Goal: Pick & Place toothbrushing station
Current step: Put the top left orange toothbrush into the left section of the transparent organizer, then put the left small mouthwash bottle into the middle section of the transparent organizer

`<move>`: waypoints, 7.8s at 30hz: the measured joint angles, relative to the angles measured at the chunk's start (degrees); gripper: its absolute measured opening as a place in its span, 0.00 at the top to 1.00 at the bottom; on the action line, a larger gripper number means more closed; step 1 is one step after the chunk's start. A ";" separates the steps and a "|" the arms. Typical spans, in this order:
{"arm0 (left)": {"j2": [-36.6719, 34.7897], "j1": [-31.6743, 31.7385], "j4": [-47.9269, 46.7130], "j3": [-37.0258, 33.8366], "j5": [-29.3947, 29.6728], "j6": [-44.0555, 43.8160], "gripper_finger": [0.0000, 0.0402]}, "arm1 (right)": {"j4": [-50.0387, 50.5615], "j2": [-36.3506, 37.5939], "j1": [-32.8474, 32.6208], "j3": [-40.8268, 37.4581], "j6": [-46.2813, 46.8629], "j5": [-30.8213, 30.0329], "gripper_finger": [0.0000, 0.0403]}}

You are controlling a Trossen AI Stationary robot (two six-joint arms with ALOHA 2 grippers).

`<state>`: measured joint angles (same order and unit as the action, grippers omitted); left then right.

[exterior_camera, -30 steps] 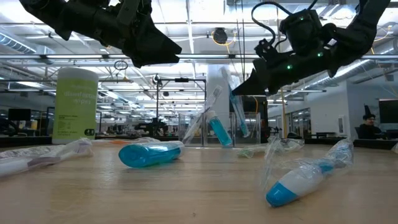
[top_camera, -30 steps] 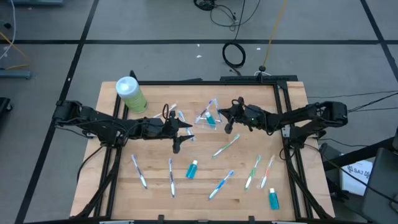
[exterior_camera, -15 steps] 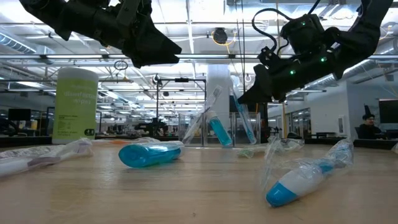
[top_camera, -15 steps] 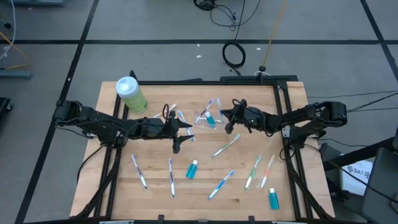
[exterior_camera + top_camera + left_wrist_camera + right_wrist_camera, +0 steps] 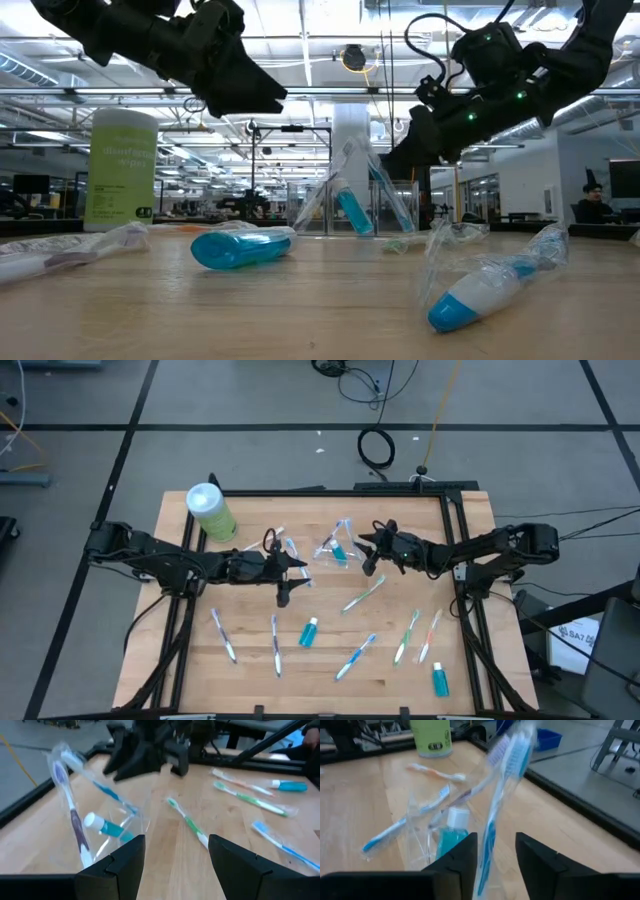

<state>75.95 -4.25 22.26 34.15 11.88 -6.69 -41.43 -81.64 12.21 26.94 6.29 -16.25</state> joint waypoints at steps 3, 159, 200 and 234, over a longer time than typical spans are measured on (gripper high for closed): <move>0.00 0.00 -2.27 0.00 0.05 -0.96 0.44 | 0.13 2.13 -0.05 -0.02 -0.86 0.03 0.64; 24.65 14.57 30.90 14.27 7.40 4.95 0.97 | 3.08 10.97 -9.64 -0.02 0.50 2.88 0.62; 29.82 9.42 11.28 14.25 22.73 -5.72 0.85 | 3.56 10.97 -9.63 -0.02 0.09 2.86 0.62; 14.72 -2.33 -4.92 14.24 13.07 -14.81 0.56 | 3.54 10.97 -9.62 -0.01 0.09 2.86 0.62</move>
<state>90.67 -6.58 17.34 48.39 24.95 -21.51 -37.89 -70.67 2.59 26.93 6.37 -13.39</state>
